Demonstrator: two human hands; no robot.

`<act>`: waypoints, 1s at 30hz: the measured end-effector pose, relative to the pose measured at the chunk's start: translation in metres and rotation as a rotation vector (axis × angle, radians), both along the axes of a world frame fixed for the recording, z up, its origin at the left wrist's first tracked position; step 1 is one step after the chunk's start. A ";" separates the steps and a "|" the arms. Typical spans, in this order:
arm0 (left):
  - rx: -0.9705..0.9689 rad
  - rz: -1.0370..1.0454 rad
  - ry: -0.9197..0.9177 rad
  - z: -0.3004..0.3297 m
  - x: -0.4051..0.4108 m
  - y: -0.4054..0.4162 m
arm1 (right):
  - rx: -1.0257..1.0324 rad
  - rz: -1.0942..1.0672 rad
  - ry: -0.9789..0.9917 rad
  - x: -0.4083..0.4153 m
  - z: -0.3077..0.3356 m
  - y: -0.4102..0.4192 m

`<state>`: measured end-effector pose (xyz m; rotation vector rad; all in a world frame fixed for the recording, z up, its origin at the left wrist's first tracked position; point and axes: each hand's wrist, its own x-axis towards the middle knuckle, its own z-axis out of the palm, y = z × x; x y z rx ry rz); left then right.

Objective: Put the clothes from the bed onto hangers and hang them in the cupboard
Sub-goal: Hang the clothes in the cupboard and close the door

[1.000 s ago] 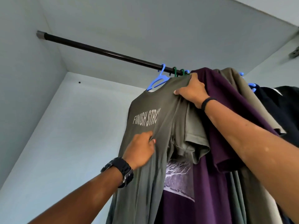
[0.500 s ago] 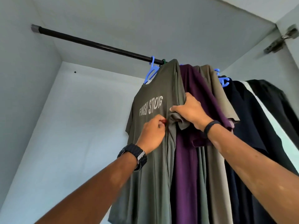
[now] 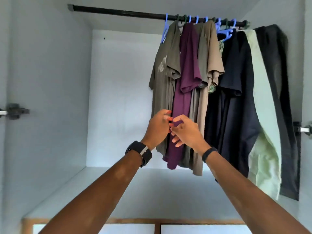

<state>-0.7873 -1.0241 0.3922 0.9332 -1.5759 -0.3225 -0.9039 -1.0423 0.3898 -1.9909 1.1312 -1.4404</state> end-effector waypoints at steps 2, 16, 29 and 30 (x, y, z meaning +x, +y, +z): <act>0.064 0.022 0.050 -0.040 0.008 0.039 | 0.072 0.049 -0.004 0.008 -0.037 0.034; 0.294 0.158 0.450 -0.239 0.091 0.321 | 0.364 0.369 0.080 0.090 -0.226 0.274; 0.255 0.711 0.269 -0.308 0.244 0.562 | 0.600 0.494 0.004 0.271 -0.311 0.490; 0.199 0.766 0.267 -0.309 0.248 0.570 | 0.601 0.488 -0.006 0.277 -0.312 0.498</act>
